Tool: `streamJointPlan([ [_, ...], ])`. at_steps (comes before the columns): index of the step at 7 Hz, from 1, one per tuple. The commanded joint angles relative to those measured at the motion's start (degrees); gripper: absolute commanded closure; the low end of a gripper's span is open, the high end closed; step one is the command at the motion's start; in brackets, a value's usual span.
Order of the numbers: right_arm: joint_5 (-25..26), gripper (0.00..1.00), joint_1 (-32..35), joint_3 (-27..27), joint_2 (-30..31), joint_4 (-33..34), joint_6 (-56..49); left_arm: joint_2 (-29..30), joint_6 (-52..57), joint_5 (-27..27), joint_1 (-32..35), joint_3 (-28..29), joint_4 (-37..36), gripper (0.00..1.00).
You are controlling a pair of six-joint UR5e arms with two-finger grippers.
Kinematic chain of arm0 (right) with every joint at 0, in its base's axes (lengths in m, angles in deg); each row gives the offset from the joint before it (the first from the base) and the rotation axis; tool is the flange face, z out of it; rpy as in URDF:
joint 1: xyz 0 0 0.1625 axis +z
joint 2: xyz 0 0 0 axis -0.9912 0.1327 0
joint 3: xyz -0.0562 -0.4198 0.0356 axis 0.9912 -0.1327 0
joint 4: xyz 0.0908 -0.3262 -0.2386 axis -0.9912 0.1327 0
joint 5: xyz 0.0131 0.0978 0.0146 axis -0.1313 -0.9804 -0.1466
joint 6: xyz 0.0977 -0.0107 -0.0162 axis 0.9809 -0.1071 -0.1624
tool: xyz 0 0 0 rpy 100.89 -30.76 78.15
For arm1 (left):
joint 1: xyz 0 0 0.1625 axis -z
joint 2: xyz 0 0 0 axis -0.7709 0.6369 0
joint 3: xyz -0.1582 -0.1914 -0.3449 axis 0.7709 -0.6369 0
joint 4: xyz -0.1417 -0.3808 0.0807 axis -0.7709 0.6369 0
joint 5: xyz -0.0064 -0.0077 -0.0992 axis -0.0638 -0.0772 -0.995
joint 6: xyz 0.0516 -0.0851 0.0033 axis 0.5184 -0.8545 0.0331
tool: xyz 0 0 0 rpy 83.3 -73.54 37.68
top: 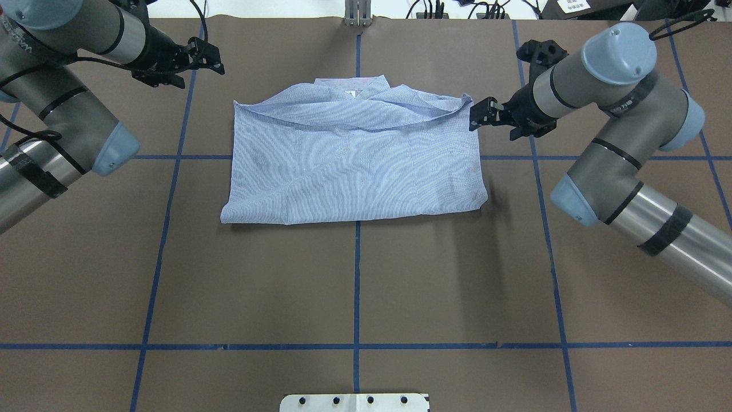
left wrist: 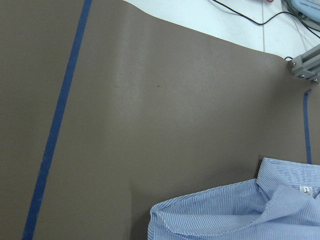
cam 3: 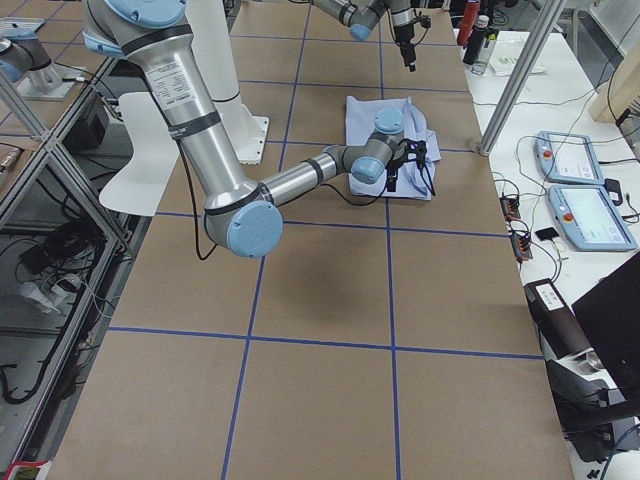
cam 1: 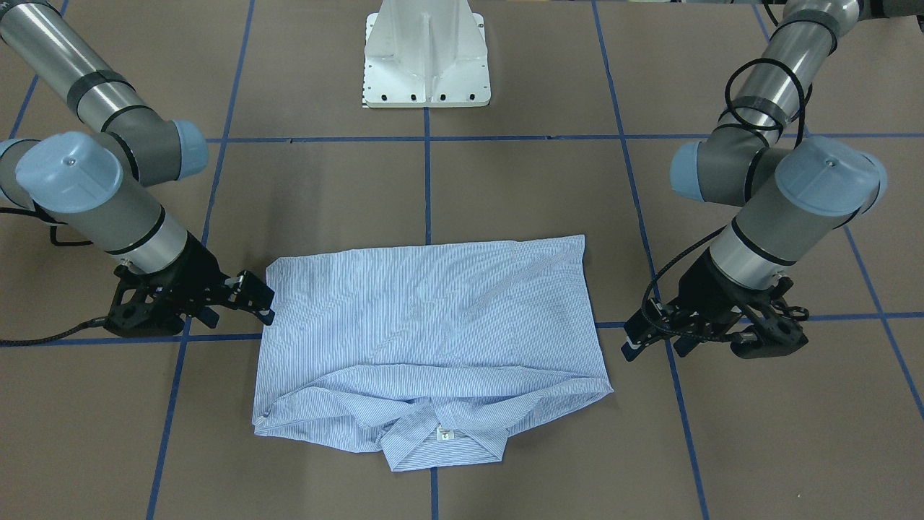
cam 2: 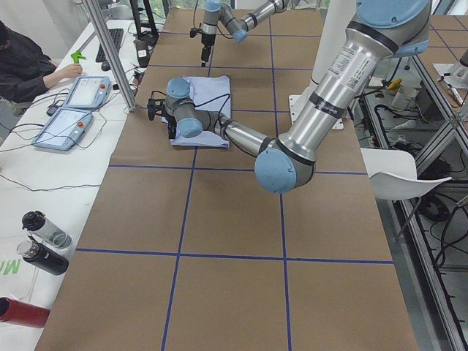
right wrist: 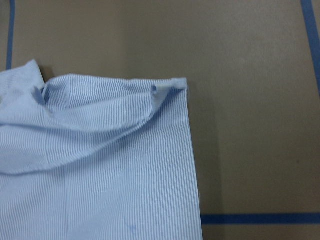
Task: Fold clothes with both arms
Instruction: 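Raise both grippers away from the folded shirt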
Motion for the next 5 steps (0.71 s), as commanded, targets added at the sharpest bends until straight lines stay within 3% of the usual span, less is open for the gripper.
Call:
streamJointPlan([
  [1, 0.6, 0.02, -4.9, 2.5, 3.5, 0.0, 0.9, -0.6, -0.2, 0.0, 0.0, -1.1, 0.0, 0.00],
  [3, 2.7, 0.10, -8.6, 1.1, 3.4, 0.0, 0.9, -0.6, -0.3, 0.1, 0.0, -1.3, 0.0, 0.00],
  [4, 2.3, 0.20, -8.6, 0.8, 3.0, 0.0, 0.8, -0.7, -0.3, 0.1, 0.0, -1.3, 0.0, 0.01],
  [5, 2.2, 0.42, -8.6, 0.9, 3.1, -0.1, 0.8, -0.7, -0.3, 0.1, 0.0, -1.3, 0.0, 0.01],
])
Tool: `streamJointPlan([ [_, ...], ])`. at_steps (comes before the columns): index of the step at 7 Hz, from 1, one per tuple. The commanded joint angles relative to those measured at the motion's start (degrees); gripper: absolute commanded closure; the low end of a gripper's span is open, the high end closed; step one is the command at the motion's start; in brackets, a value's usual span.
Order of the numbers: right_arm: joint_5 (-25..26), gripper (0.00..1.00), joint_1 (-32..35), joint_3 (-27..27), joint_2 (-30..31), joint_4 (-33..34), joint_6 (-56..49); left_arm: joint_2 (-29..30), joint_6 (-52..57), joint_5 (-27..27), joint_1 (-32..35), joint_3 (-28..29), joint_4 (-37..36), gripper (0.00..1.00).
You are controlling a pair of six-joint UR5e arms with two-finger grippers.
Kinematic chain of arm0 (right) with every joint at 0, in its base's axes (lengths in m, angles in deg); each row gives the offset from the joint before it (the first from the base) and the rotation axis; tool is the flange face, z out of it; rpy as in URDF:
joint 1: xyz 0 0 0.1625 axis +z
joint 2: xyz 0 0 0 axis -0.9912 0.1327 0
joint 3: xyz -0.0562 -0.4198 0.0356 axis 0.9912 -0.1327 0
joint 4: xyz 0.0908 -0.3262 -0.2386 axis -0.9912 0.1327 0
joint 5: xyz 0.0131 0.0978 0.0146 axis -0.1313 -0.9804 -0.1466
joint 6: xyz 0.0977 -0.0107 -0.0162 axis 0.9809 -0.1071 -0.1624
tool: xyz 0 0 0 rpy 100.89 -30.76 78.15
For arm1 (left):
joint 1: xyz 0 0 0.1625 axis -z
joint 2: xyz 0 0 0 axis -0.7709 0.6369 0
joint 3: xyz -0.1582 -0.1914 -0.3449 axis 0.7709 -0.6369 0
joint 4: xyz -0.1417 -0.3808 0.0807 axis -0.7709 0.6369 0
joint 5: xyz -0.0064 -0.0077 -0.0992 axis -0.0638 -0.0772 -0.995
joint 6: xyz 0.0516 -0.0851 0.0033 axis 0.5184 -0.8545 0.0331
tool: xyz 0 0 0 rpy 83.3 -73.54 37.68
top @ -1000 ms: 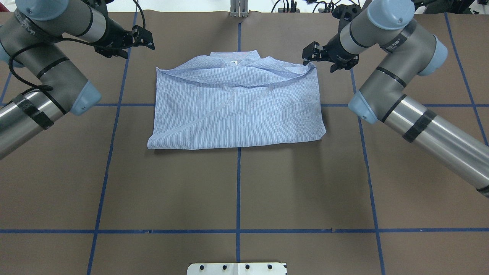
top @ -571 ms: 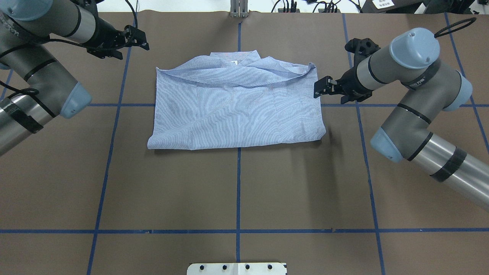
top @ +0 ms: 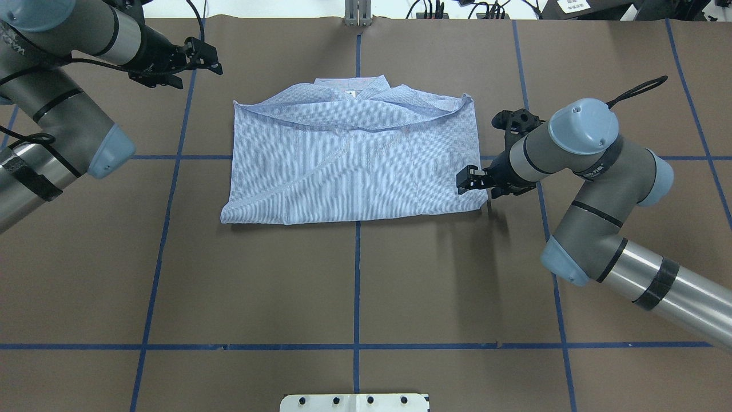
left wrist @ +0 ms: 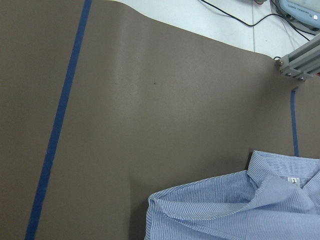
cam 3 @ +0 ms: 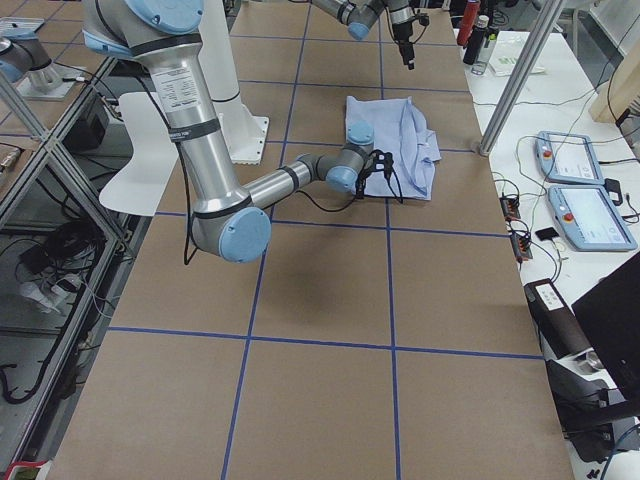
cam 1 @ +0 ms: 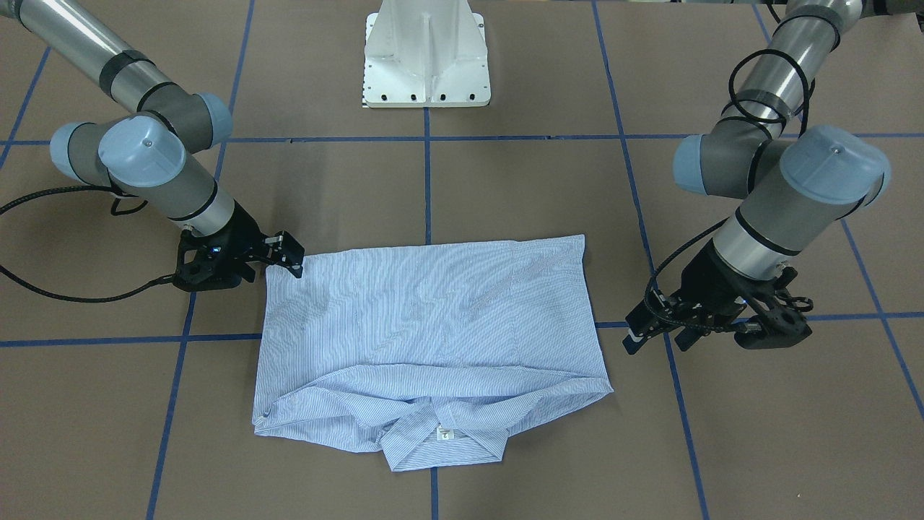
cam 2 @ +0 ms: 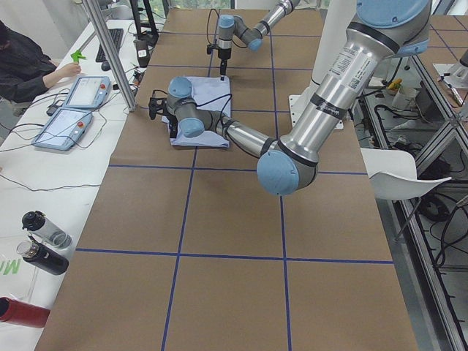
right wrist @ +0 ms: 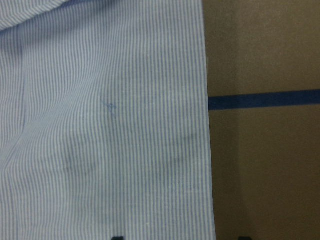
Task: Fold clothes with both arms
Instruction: 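Grasp the folded shirt edge nearest the right gripper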
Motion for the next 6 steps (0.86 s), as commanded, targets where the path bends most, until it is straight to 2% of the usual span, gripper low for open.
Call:
streamJointPlan([
  [1, 0.1, 0.72, -0.2, 0.2, 0.0, -0.2, 0.0, 0.0, 0.0, 0.0, 0.0, 0.0, 0.0, 0.01],
  [2, -0.3, 1.00, 0.2, 0.5, 0.0, -0.4, -0.3, 0.0, 0.0, -0.1, 0.0, 0.0, 0.0, 0.01],
  [4, -0.6, 1.00, 0.4, 2.5, 0.8, -0.5, -0.6, 0.0, 0.1, -0.2, 0.1, 0.0, 0.2, 0.01],
  [6, -4.8, 1.00, 0.5, 8.5, 5.1, -0.8, -1.1, 0.0, 0.0, -0.1, 0.1, -0.1, 0.1, 0.01],
])
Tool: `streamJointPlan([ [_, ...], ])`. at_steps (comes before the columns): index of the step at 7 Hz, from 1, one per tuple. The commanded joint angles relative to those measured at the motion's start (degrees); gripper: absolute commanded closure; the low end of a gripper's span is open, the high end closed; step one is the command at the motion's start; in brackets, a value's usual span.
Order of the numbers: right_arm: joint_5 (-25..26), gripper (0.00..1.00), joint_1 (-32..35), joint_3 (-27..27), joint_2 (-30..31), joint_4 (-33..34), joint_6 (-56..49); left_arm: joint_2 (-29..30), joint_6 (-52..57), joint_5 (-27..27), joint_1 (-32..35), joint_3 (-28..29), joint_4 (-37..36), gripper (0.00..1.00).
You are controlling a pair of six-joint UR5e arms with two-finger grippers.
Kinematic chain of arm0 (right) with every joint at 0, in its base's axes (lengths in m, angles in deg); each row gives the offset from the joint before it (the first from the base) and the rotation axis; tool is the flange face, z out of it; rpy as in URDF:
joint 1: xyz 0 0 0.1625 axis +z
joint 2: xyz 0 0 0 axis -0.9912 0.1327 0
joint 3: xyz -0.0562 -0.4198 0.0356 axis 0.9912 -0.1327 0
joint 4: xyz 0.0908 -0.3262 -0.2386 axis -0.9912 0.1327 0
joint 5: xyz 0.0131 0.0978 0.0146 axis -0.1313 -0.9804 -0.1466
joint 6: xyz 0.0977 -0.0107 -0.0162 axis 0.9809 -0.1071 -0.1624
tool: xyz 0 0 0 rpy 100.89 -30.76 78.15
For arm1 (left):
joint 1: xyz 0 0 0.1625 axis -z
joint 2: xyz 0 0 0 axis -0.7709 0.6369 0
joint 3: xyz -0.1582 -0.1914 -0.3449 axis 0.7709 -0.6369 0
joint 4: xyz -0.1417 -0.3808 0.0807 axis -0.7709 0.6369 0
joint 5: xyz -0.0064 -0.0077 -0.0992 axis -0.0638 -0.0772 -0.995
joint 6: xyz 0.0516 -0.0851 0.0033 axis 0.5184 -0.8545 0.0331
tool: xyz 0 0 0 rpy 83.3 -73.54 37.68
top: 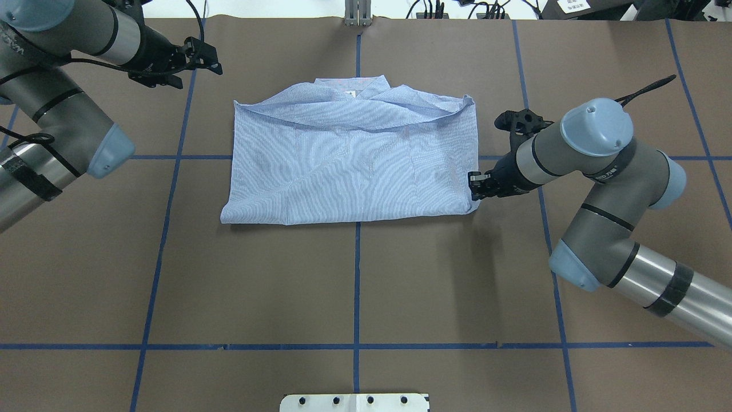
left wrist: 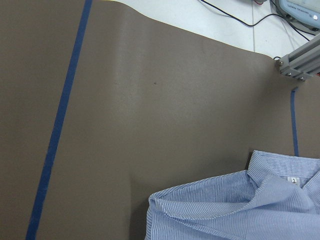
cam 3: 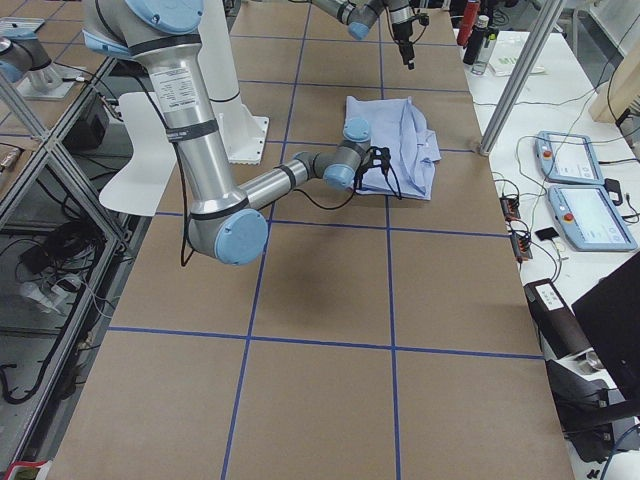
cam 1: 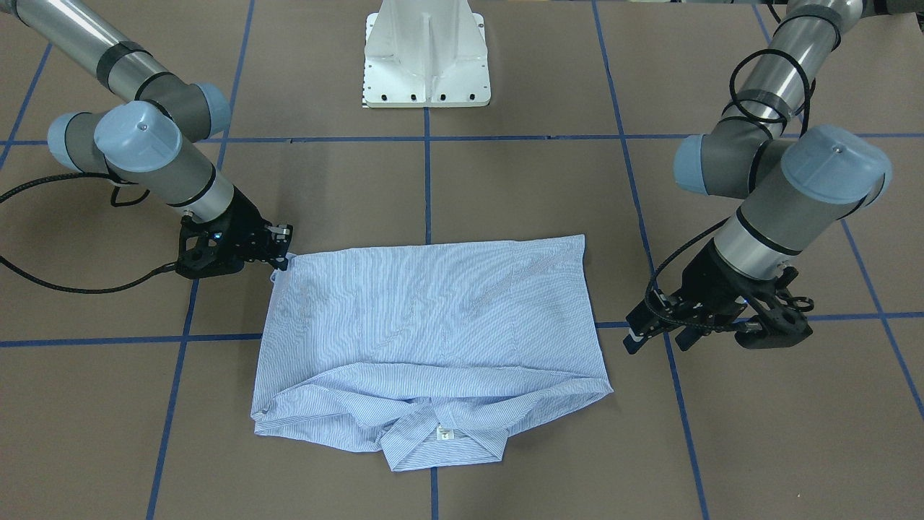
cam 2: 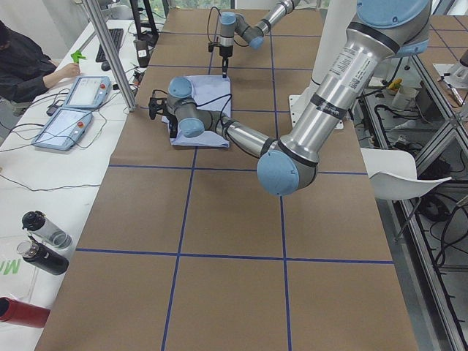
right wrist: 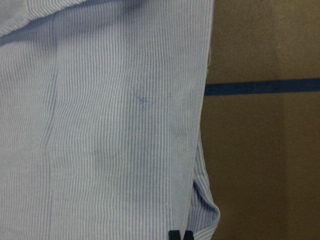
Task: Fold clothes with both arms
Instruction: 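Grasp the folded shirt edge nearest the right gripper, then drag the folded shirt with the right gripper toward the robot, rotating it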
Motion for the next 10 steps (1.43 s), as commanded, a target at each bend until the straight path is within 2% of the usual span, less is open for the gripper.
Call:
streamJointPlan([
  [1, -4.3, 1.00, 0.0, 7.5, 6.4, -0.7, -1.1, -0.8, 0.2, 0.5, -0.1, -0.4, 0.2, 0.01],
  [2, -5.2, 1.00, 0.0, 12.6, 11.9, -5.2, -1.8, -1.1, 0.2, 0.5, -0.1, -1.2, 0.2, 0.01],
  [3, -8.8, 1.00, -1.9, 17.7, 18.0, -6.7, -1.7, -1.3, 0.1, 0.6, 0.0, -1.2, 0.2, 0.01],
  [4, -9.5, 1.00, -6.1, 22.9, 23.8, -7.0, -1.1, -1.2, -0.2, 0.5, -0.1, -1.3, 0.2, 0.01],
  [5, -11.6, 1.00, -9.9, 24.7, 26.3, -7.0, -0.7, -1.2, -0.4, 0.5, -0.1, -1.3, 0.2, 0.01],
  [6, -16.0, 1.00, -12.4, 25.0, 26.6, -7.0, 1.1, -1.2, -0.8, 0.5, -0.1, -1.3, 0.2, 0.01],
  [7, -16.6, 1.00, -15.6, 25.7, 26.9, -7.0, 2.5, -1.2, -2.1, 0.6, -0.1, -1.4, 0.4, 0.01],
  [9, -15.9, 0.01, -18.0, 25.5, 26.2, -7.1, 4.3, -1.5, -2.1, 0.5, -0.5, -2.1, 0.4, 0.01],
  [10, -13.0, 0.00, -15.5, 25.5, 24.7, -7.1, 4.4, -1.8, -2.7, 0.4, -1.8, -3.8, 0.4, 0.01],
])
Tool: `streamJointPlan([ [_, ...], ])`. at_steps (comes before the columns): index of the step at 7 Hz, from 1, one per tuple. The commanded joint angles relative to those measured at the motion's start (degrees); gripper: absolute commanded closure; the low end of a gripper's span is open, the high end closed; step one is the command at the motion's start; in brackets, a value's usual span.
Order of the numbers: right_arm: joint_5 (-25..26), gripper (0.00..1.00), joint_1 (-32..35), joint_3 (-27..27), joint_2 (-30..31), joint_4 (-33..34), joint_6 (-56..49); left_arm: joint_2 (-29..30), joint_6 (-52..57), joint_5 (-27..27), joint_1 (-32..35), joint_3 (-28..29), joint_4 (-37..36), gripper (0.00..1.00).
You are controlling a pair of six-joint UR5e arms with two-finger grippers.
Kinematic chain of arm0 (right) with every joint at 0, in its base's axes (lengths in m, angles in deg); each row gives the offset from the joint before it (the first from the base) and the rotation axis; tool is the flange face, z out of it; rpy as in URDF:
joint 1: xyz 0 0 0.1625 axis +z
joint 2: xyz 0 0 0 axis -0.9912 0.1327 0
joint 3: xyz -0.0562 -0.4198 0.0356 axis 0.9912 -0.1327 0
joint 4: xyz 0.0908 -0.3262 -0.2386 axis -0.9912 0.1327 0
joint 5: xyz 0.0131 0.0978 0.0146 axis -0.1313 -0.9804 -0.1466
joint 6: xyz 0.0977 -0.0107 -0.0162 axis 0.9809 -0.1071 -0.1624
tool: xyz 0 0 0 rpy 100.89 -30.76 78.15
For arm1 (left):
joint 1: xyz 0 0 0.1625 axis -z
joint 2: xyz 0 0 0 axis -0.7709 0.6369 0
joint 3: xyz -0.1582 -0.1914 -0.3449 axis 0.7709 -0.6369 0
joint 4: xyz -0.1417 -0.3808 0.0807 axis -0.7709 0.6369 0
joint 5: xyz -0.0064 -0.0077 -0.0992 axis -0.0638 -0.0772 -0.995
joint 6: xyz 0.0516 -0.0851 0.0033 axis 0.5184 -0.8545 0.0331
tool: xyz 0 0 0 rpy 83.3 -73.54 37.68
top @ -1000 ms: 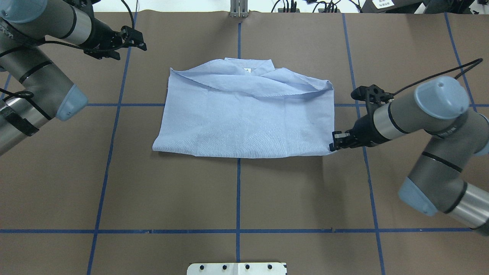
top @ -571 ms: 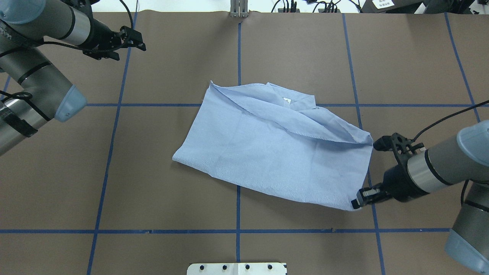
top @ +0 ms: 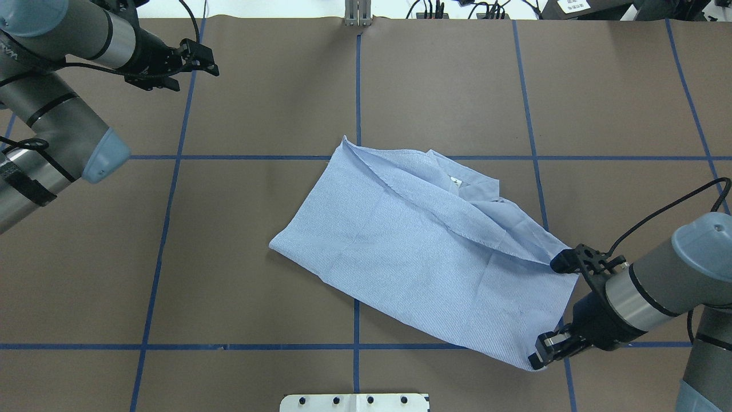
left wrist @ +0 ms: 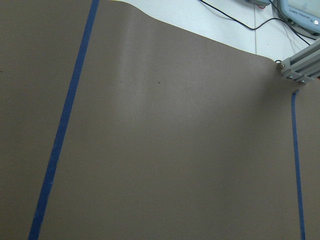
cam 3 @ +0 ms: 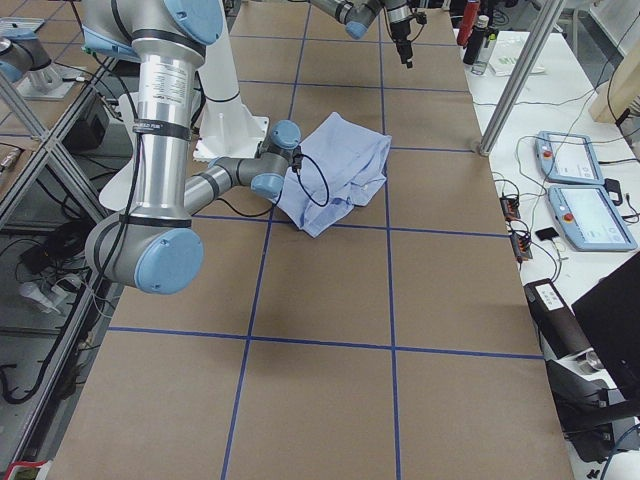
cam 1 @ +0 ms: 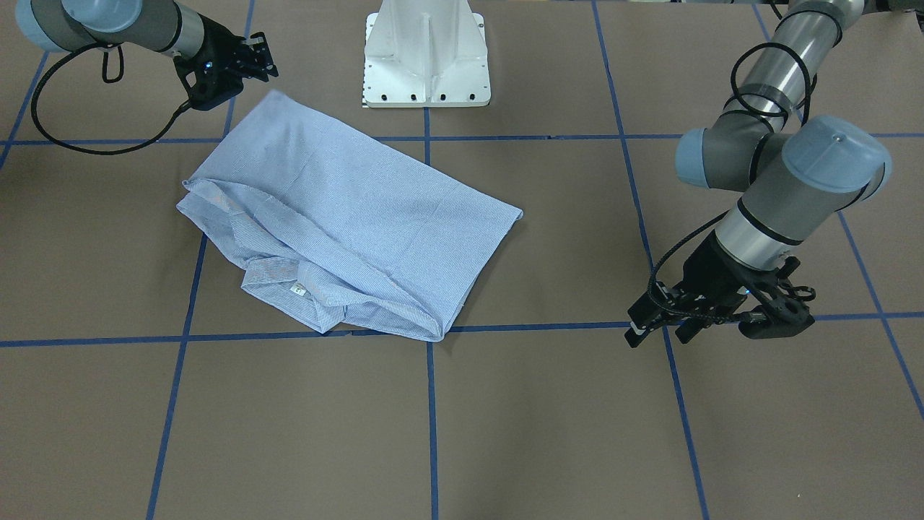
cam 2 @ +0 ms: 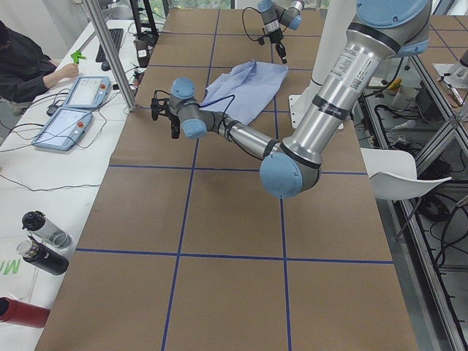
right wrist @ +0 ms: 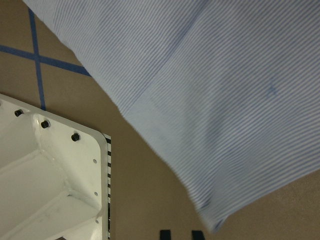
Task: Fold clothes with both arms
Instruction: 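Drag the folded shirt with the right gripper toward the robot, rotating it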
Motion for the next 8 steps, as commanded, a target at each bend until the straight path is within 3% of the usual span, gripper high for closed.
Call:
streamJointPlan([
  [1, 10.1, 0.00, 3.5, 0.0, -4.3, 0.0, 0.5, -2.0, -3.7, 0.3, -5.0, -4.9, -0.1, 0.01],
  [2, 17.2, 0.00, 4.7, 0.0, -6.6, -0.1, 0.5, -3.5, -8.6, 1.6, -8.7, -9.0, -0.3, 0.01],
  [3, 19.9, 0.00, 7.0, 0.0, -8.7, -0.1, 0.5, -5.0, -12.2, 3.7, -13.2, -12.6, -0.4, 0.01],
  [5, 21.4, 0.00, 10.4, 0.1, -11.0, -0.1, 0.5, -5.0, -20.5, 10.0, -21.5, -14.6, -4.0, 0.02],
  [6, 21.8, 0.00, 11.1, -0.1, -11.0, -0.1, 0.5, -4.7, -21.6, 13.3, -24.5, -16.8, -10.2, 0.04],
  [8, 22.1, 0.00, 11.2, -0.1, -11.1, -0.1, 0.5, -4.5, -21.8, 14.3, -26.5, -20.3, -19.1, 0.11],
])
